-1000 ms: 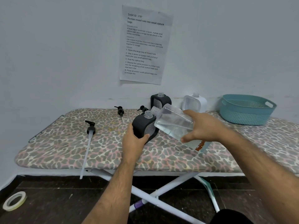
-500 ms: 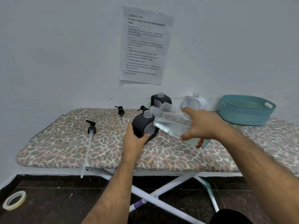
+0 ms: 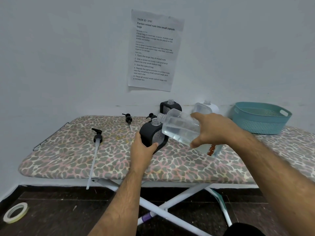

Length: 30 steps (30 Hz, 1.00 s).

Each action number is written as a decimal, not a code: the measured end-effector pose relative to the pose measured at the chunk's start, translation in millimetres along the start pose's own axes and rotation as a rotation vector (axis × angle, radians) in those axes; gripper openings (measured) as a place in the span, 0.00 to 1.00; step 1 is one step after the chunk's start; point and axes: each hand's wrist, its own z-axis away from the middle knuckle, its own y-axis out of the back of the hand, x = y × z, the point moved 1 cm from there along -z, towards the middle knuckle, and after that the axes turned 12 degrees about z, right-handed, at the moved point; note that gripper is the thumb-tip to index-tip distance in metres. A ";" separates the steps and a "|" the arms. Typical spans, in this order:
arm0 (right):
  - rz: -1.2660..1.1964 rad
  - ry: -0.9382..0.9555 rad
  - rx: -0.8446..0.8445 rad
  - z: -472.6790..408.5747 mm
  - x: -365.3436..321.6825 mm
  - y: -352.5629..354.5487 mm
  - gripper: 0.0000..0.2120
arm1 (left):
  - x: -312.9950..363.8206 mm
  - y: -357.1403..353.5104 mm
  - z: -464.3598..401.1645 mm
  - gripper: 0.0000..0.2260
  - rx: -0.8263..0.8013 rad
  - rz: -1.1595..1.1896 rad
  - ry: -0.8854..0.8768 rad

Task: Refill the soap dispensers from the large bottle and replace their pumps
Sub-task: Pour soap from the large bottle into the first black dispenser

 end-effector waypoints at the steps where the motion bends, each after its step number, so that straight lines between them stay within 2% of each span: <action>1: 0.001 0.001 -0.001 -0.2 -0.3 0.6 0.49 | -0.4 0.0 -0.2 0.22 0.001 -0.001 0.001; 11: 0.048 0.009 -0.006 -0.1 -3.5 11.1 0.46 | -1.8 -0.5 -1.0 0.23 -0.001 0.000 0.012; 30: 0.043 0.008 -0.052 -1.8 -6.2 16.8 0.48 | 0.0 0.1 -0.8 0.22 -0.007 0.012 0.020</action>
